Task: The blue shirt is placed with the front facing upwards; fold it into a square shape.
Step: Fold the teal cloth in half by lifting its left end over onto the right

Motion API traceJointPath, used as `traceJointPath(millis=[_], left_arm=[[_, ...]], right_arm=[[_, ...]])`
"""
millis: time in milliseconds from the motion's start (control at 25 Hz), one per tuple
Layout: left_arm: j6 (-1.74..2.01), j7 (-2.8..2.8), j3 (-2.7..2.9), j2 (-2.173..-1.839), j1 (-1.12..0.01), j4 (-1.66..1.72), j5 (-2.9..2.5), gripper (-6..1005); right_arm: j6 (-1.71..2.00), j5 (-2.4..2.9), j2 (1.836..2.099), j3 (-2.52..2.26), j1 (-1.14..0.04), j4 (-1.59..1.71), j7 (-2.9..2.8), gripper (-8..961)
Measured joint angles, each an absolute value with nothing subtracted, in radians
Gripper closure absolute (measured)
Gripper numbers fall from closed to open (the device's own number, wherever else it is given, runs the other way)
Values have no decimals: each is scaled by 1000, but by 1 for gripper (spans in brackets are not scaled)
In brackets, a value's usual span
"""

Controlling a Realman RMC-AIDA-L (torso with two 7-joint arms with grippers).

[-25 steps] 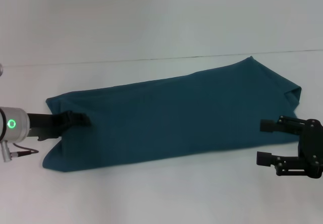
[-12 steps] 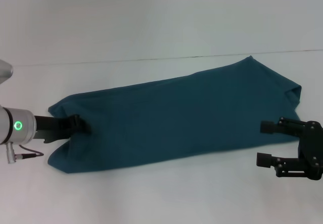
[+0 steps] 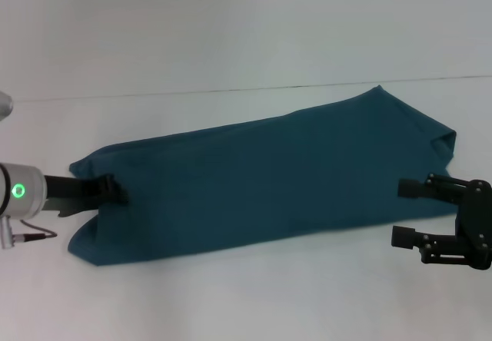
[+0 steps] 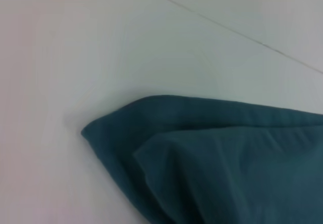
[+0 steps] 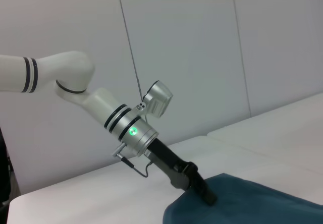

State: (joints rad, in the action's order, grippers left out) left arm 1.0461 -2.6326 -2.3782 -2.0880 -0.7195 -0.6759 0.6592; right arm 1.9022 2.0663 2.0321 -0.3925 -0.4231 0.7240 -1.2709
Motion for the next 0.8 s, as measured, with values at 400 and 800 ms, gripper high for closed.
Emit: traceJointPath(millis=[400, 800], left_arm=[[1079, -2634, -2378, -2084, -648, -794, 656, 907], [1096, -2634, -2385, -2039, -616, -808, 655, 904]], right_arm=[[1897, 2015, 2036, -389, -423, 724, -1264, 70], [1858, 1994, 2046, -388, -422, 719, -1256, 70]])
